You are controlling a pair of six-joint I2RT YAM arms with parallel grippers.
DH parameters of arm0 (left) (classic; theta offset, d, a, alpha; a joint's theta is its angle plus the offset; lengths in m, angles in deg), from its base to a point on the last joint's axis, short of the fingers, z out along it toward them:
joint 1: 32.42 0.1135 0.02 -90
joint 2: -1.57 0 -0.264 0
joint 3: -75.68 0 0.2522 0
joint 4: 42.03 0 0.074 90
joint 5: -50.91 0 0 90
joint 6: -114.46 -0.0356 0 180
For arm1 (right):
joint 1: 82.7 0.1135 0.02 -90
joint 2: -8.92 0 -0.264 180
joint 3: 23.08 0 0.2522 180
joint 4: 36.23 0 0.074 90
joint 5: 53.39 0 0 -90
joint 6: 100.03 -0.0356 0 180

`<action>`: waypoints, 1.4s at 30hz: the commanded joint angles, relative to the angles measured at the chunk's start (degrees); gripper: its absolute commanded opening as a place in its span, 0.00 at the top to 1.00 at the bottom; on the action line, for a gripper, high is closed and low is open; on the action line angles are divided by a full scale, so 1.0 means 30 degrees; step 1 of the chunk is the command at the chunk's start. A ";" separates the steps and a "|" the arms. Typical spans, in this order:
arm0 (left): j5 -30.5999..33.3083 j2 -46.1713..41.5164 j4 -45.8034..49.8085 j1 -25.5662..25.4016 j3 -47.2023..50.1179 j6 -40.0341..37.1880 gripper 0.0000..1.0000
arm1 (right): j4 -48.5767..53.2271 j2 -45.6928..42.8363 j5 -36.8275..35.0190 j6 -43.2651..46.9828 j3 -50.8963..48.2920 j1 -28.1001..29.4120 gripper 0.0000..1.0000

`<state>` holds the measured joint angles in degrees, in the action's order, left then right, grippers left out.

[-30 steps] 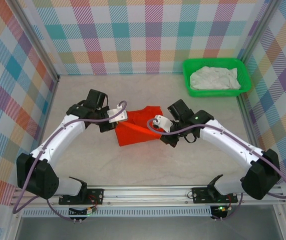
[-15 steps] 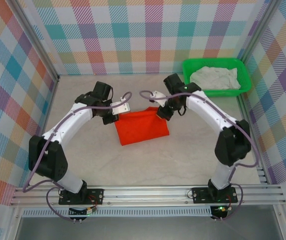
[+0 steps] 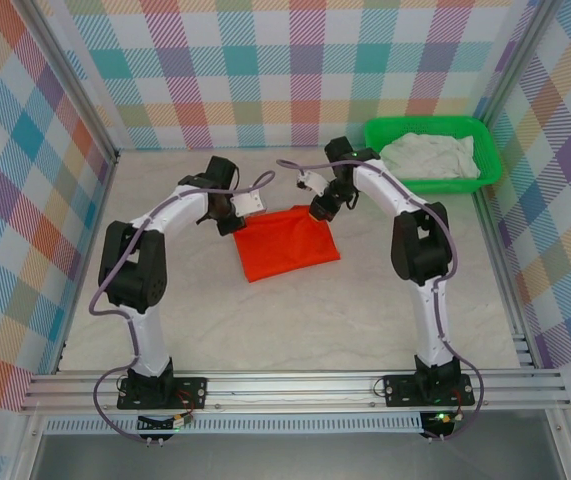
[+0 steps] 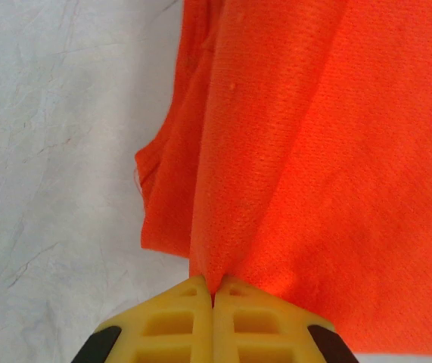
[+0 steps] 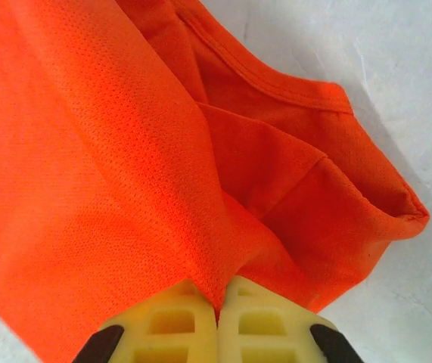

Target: Fold and stack the t-shirts

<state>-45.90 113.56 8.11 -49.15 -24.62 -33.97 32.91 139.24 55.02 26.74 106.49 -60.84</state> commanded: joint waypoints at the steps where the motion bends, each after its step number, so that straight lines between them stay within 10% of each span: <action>1: 0.0207 0.0507 -0.1360 0.0260 -0.0824 0.1023 1.00 | -0.0631 0.0406 -0.0111 -0.1126 0.0795 -0.0374 0.92; 13: 0.1835 0.0464 -0.5039 0.0274 0.0685 0.3691 0.74 | -0.3513 0.0493 -0.2008 -0.5470 0.0624 -0.0617 0.51; 26: 0.6378 -0.4852 -1.1742 0.0835 0.5444 0.9532 0.69 | -0.6445 -0.4774 -0.3402 -0.8831 -0.4017 -0.0811 0.45; 42: -0.1034 -1.6529 -0.6985 0.0659 1.2122 2.0318 0.93 | -0.7618 -0.8462 0.0204 -1.3886 -1.2812 -0.0678 0.52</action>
<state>-45.13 64.73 -19.71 -46.66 8.27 19.62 12.10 113.76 53.69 -11.84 68.13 -62.87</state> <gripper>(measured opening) 0.082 0.482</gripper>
